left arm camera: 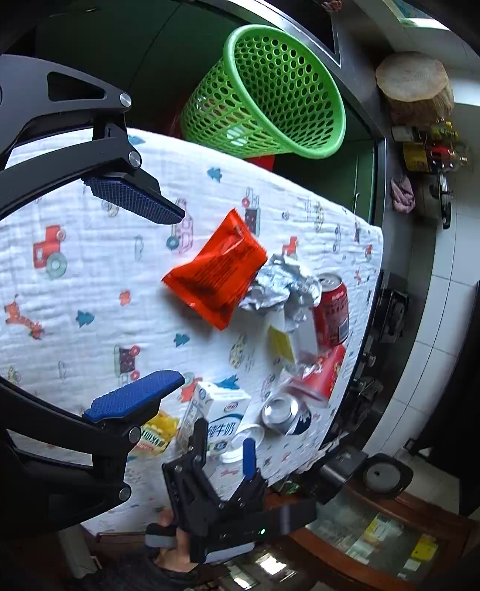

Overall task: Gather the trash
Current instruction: 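Grasp the milk carton with the right gripper, then grasp the yellow snack bag with the left gripper and drop it into the basket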

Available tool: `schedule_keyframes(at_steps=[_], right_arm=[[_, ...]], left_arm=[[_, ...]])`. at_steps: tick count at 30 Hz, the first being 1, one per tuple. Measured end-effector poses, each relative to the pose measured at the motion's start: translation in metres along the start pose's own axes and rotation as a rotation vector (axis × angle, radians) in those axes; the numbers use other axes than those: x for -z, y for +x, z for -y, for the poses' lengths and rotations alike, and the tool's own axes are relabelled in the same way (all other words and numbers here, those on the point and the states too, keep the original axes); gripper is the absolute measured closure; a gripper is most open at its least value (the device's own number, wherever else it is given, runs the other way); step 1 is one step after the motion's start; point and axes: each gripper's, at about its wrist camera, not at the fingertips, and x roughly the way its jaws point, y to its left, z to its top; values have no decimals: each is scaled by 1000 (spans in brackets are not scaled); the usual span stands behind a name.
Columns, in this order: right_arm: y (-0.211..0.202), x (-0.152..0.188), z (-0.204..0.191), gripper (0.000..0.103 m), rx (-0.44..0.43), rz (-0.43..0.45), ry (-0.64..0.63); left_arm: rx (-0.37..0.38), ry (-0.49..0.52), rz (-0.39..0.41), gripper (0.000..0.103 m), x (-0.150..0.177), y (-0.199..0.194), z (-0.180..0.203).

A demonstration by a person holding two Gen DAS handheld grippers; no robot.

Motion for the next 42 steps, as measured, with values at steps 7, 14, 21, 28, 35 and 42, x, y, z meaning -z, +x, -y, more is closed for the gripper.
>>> schedule_keyframes(at_steps=[7, 14, 21, 28, 35, 42], right_arm=[[25, -1, 6, 15, -25, -47, -69], [36, 3, 15, 33, -75, -68, -31], [23, 8, 19, 34, -78, -32, 23], [0, 6, 32, 34, -91, 33, 128], [-10, 2, 37, 34, -86, 46, 180], [-19, -3, 33, 34, -82, 67, 211]], left_arm=[[68, 95, -49, 17, 22, 5, 45], [126, 213, -71, 15, 33, 14, 82], [178, 355, -119, 15, 36, 43, 114], [190, 375, -176, 19, 34, 76, 118], [207, 365, -225, 39, 37, 94, 115], [230, 338, -212, 68, 37, 90, 105]])
